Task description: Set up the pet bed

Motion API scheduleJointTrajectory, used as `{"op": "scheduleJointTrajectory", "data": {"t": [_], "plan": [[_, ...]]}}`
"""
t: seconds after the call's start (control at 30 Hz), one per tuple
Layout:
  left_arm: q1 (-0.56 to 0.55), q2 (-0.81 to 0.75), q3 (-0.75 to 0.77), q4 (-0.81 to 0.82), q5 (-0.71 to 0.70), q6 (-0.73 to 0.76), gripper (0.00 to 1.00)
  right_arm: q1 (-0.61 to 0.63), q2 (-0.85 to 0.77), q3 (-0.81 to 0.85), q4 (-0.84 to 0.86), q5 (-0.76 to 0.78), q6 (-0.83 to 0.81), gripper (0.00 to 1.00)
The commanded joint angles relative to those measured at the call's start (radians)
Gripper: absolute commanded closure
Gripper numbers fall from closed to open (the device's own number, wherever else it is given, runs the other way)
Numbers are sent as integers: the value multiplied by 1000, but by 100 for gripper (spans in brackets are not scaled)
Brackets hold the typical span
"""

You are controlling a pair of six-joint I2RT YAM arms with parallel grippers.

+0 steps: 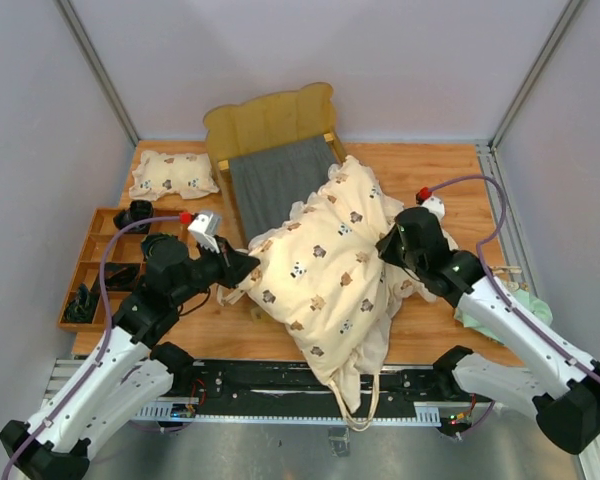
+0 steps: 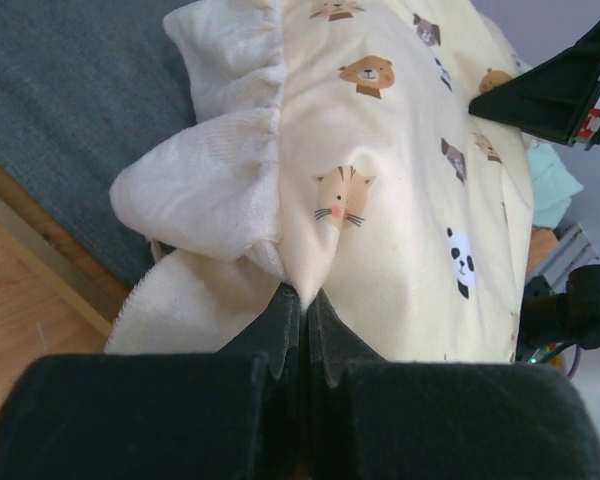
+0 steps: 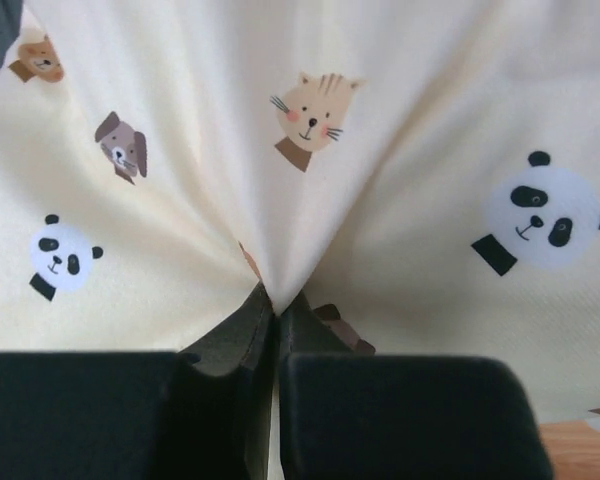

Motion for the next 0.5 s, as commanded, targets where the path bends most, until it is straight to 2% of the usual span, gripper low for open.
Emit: {"op": "scheduleJointTrajectory", "data": {"t": [0.0,0.1,0.23,0.37,0.47], "plan": [[-1,-65,57,131,127,-23,100,11,-105,77,125,-24,-288,100],[-1,-93,98,207,168,-28,100,12,-128,189,177,-42,-438,100],[-1,-102,244,154,178,41,100,13,-97,400,165,-75,-581,100],[-1,-144,343,120,272,62,100,13,-106,501,215,-277,-694,100],[-1,-204,360,175,362,-10,100,13,-148,514,303,-461,-715,100]]}}
